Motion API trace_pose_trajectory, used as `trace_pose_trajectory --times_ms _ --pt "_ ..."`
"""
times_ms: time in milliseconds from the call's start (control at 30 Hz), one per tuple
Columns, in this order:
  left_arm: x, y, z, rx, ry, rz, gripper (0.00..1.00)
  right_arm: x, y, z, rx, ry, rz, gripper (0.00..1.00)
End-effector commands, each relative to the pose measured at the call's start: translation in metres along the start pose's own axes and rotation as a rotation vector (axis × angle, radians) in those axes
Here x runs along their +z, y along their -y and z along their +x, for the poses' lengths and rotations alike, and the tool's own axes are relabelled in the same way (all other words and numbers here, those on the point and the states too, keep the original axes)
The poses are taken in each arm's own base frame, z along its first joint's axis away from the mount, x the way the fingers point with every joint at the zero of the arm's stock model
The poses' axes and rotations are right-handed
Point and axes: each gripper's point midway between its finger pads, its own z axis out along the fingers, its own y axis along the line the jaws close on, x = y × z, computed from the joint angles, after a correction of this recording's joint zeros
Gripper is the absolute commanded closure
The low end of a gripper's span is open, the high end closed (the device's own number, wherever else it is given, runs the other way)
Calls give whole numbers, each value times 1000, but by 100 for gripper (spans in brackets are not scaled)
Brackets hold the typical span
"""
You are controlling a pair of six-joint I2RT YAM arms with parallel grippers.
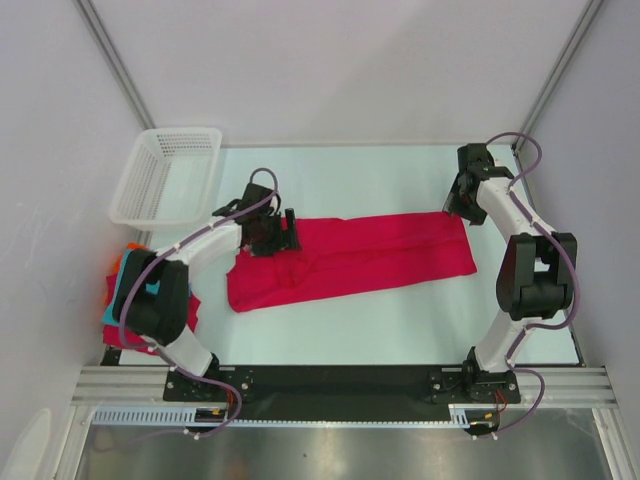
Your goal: Fold and stack the t-shirts
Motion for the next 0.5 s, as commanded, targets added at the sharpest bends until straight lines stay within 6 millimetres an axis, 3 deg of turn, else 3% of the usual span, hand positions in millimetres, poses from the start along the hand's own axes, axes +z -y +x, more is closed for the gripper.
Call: trace_pose_trajectory --times_ms 0,200,467 --pt "11 14 -17 90 8 -18 17 -15 -2 -18 9 56 -14 43" --pt "14 26 -18 103 6 -7 20 -10 -1 -17 0 50 -4 43" --pt "1 40 -31 126 45 -5 22 -7 -2 -13 -6 43 -6 43"
